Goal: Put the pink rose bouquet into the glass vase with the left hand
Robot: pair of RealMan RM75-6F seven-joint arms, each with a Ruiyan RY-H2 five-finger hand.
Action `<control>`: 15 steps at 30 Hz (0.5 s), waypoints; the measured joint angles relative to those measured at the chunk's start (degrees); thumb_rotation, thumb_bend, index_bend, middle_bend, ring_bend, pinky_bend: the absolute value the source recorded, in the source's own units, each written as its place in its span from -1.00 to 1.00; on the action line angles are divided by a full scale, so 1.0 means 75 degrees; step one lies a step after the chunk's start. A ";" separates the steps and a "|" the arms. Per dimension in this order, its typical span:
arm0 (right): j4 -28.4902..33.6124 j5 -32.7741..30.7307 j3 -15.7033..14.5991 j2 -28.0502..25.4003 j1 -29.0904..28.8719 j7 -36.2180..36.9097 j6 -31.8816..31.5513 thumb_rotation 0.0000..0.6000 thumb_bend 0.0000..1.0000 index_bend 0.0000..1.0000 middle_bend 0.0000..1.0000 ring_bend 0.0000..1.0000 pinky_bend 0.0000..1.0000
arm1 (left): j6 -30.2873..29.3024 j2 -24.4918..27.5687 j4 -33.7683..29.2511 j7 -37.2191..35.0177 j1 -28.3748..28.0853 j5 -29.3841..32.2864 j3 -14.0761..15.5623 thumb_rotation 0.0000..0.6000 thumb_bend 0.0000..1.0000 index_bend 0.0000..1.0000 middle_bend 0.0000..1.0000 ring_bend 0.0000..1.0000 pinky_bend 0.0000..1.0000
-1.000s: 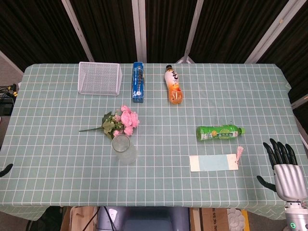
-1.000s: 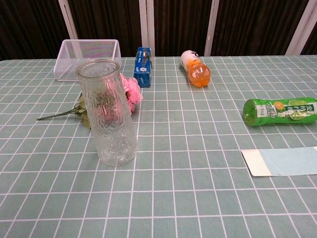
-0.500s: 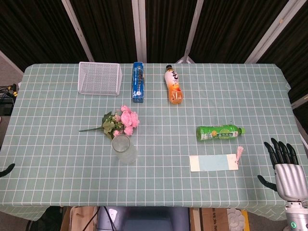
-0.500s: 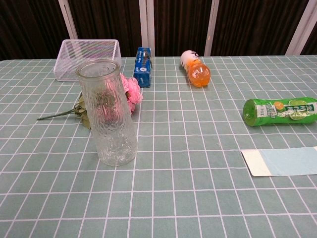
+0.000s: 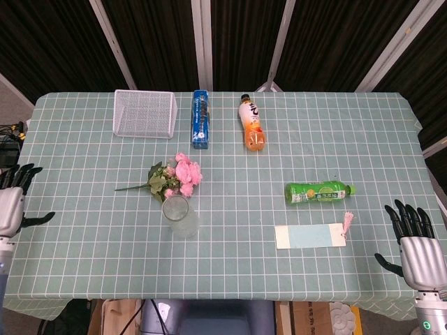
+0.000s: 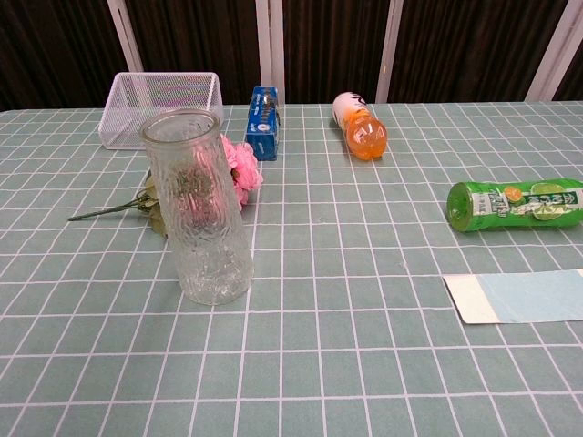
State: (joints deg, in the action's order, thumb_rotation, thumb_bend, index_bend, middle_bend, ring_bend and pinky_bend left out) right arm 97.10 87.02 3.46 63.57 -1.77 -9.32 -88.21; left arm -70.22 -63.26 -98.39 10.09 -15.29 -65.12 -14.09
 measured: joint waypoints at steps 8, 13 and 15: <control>0.0014 -0.0010 -0.0017 -0.0006 0.0015 -0.0081 0.0010 1.00 -0.69 -0.80 -0.93 -1.00 -1.00 | 0.0911 -0.0751 -0.0012 0.1743 -0.1498 0.1892 -0.0520 1.00 -0.70 -0.70 -0.85 -1.00 -0.97; 0.0020 -0.0036 0.0005 -0.0033 0.0032 -0.0056 -0.0024 1.00 -0.69 -0.80 -0.93 -1.00 -1.00 | 0.1174 -0.1417 0.0135 0.2625 -0.2289 0.2936 -0.0575 1.00 -0.70 -0.70 -0.85 -1.00 -0.97; 0.0015 -0.0052 0.0016 -0.0039 0.0035 -0.0042 -0.0029 1.00 -0.69 -0.80 -0.93 -1.00 -1.00 | 0.1229 -0.1736 0.0283 0.2919 -0.2560 0.3157 -0.0551 1.00 -0.70 -0.70 -0.84 -1.00 -0.97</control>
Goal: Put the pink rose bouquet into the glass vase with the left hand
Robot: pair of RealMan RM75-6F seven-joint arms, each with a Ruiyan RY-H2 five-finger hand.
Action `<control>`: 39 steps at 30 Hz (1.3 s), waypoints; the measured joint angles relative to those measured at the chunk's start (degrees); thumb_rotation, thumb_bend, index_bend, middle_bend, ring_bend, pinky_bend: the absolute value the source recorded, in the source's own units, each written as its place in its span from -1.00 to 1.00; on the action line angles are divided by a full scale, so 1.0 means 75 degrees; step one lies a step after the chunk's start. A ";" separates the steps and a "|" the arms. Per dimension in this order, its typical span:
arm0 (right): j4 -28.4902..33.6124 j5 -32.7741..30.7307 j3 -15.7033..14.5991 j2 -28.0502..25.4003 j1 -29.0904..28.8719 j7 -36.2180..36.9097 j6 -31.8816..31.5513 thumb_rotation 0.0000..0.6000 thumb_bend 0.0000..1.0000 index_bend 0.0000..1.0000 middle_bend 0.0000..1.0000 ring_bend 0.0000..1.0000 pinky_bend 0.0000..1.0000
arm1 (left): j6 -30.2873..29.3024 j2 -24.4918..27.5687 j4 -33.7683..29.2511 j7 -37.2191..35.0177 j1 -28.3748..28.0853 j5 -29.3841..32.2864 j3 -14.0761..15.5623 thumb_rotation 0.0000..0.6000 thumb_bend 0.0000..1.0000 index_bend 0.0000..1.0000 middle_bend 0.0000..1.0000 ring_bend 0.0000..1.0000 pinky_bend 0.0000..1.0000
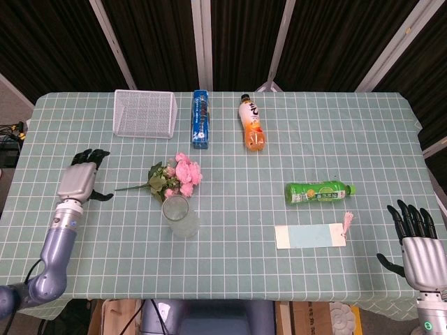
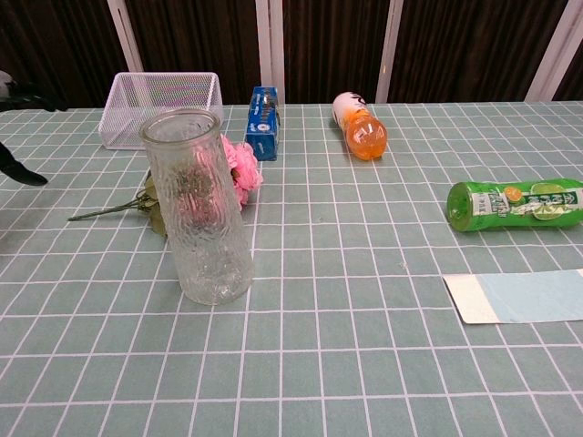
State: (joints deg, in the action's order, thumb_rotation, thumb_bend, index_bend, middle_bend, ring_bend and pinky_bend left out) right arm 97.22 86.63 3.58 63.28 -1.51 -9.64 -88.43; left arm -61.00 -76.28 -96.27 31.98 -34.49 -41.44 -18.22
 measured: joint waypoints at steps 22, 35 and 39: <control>-0.0118 0.0020 0.0005 0.0089 -0.0061 -0.0041 0.0083 1.00 -0.69 -0.80 -0.93 -1.00 -1.00 | -0.0309 -0.2664 0.1856 0.0502 -0.1410 0.0197 0.0098 1.00 -0.71 -0.70 -0.83 -1.00 -0.97; -0.0160 0.0033 -0.0010 0.0099 -0.0088 0.0012 0.0140 1.00 -0.69 -0.80 -0.93 -1.00 -1.00 | -0.0166 -0.3669 0.2952 0.0980 -0.2076 0.0493 0.0008 1.00 -0.45 -0.64 -0.69 -0.91 -0.77; -0.0155 0.0064 -0.0032 0.0089 -0.0090 0.0042 0.0151 1.00 -0.69 -0.80 -0.93 -1.00 -1.00 | -0.0146 -0.3868 0.3150 0.1265 -0.2224 0.0502 0.0076 1.00 -0.31 -0.58 -0.58 -0.78 -0.61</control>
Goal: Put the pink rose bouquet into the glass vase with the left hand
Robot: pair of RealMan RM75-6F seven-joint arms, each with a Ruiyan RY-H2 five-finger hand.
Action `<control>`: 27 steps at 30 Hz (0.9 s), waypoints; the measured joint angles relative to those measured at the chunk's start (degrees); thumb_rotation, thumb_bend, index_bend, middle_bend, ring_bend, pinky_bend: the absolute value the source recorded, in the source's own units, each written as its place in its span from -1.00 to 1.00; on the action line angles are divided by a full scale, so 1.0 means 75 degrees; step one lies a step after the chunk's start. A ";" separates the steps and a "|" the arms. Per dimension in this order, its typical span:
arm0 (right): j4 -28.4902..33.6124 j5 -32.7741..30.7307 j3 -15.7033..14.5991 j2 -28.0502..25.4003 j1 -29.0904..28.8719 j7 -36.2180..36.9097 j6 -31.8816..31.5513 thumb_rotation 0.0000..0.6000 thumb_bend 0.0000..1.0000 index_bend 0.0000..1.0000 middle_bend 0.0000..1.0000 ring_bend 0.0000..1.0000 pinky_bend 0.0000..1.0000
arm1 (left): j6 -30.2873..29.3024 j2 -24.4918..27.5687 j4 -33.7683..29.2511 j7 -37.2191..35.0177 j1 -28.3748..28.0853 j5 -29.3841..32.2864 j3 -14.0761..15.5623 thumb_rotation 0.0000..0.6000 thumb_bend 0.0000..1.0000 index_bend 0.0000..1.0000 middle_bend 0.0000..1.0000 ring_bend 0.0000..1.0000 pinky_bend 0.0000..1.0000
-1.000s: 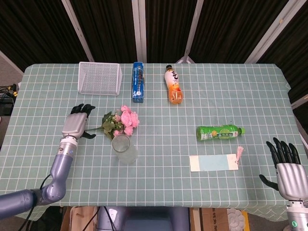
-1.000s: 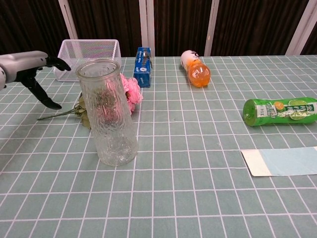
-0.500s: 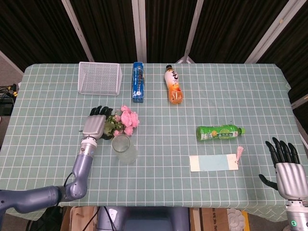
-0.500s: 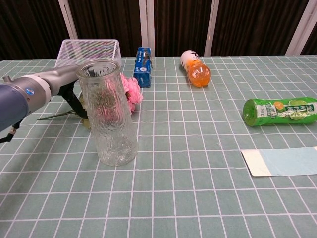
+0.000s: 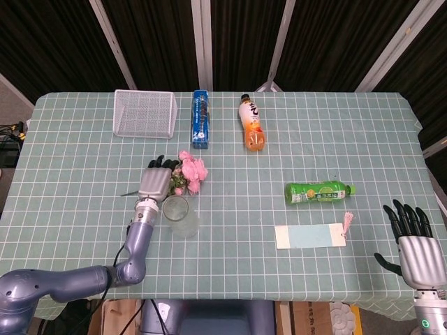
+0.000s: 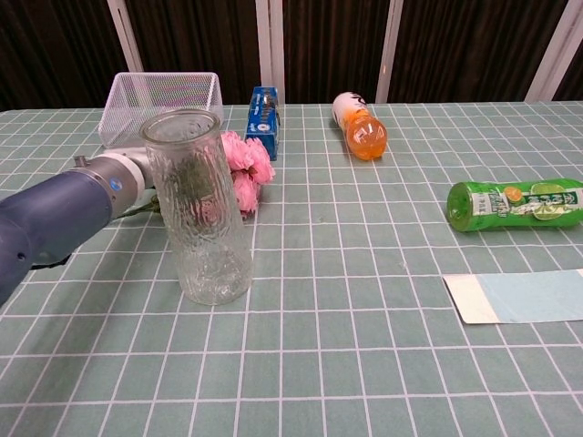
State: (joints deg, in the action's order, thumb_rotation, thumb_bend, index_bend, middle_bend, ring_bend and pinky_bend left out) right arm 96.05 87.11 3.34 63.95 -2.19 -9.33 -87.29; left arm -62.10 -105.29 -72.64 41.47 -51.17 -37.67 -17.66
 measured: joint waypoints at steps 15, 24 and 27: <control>0.0030 0.0031 -0.0022 -0.0075 0.0023 0.0143 -0.0027 1.00 -0.69 -0.80 -0.93 -1.00 -1.00 | -0.0062 -0.0648 0.0968 -0.0015 -0.0161 -0.0366 0.0144 1.00 0.09 -0.25 -0.14 -0.36 -0.09; 0.0064 0.0083 -0.0054 -0.0097 0.0029 0.0163 -0.0024 1.00 -0.69 -0.77 -0.93 -1.00 -1.00 | -0.0460 -0.0294 0.0790 -0.0804 0.0089 -0.1252 0.0075 1.00 0.09 -0.24 -0.13 -0.35 -0.08; 0.0091 0.0115 -0.0074 -0.0105 0.0037 0.0182 -0.0033 1.00 -0.69 -0.77 -0.93 -1.00 -1.00 | -0.0697 0.0097 0.0438 -0.1192 0.0250 -0.1642 0.0027 1.00 0.09 -0.24 -0.13 -0.35 -0.08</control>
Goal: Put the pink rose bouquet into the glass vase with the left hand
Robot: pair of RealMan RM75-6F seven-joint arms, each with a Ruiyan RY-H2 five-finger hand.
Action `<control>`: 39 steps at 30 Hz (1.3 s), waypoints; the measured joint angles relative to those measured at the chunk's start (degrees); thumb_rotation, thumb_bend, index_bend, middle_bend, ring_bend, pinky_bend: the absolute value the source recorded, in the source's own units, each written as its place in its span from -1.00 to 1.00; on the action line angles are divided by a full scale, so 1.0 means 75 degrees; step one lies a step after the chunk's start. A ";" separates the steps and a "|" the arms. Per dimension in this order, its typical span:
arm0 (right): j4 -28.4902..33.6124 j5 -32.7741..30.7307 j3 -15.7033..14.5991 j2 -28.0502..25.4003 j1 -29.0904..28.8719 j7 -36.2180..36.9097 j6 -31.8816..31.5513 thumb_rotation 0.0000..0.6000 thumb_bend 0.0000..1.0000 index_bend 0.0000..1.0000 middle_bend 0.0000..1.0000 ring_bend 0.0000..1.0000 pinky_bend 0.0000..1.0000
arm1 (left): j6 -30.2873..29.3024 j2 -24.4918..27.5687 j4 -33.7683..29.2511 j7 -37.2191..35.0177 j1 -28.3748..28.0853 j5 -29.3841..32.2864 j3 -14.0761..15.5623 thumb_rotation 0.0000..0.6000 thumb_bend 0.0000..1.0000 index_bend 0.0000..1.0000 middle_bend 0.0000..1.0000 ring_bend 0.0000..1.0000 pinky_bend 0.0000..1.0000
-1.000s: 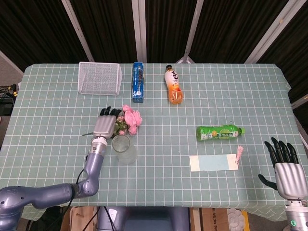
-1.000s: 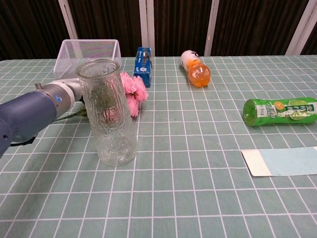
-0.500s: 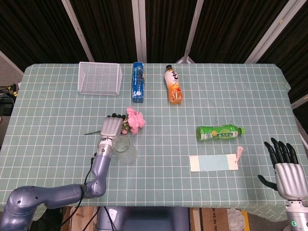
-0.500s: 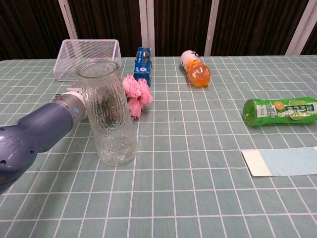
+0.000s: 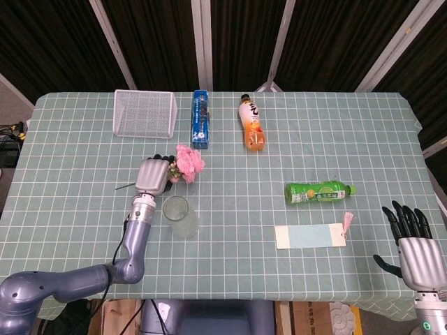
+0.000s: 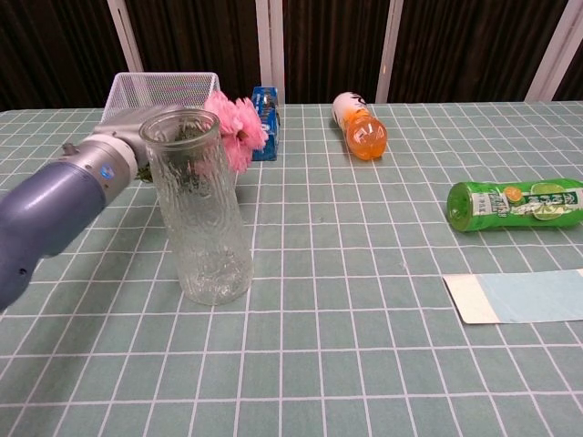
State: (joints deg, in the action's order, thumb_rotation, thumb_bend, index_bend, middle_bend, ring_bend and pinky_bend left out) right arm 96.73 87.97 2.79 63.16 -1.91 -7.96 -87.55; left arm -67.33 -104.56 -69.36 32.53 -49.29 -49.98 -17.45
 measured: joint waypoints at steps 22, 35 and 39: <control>0.0043 0.0047 -0.0033 0.0056 -0.0008 -0.0110 0.0022 1.00 -0.69 -0.77 -0.93 -1.00 -1.00 | -0.0582 0.4956 -0.5448 -0.5997 0.2012 -0.1913 -0.1586 1.00 0.07 -0.23 -0.14 -0.35 -0.05; 0.0055 0.0020 -0.0004 -0.0034 0.0028 0.0088 -0.0047 1.00 -0.69 -0.77 -0.93 -1.00 -1.00 | 0.0632 0.5507 -0.7038 -0.8901 0.2048 -0.2288 -0.1983 1.00 0.05 -0.22 -0.14 -0.35 -0.05; 0.0049 -0.0010 0.0018 -0.0061 0.0039 0.0155 -0.0067 1.00 -0.69 -0.77 -0.93 -1.00 -1.00 | 0.0779 0.5284 -0.7185 -0.8916 0.1839 -0.2323 -0.1846 1.00 0.05 -0.22 -0.13 -0.35 -0.05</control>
State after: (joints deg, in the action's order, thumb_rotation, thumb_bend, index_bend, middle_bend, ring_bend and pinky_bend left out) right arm 97.10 87.90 2.92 62.70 -1.62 -6.80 -88.05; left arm -61.49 -64.93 -123.24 -34.34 -35.50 -67.41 -31.30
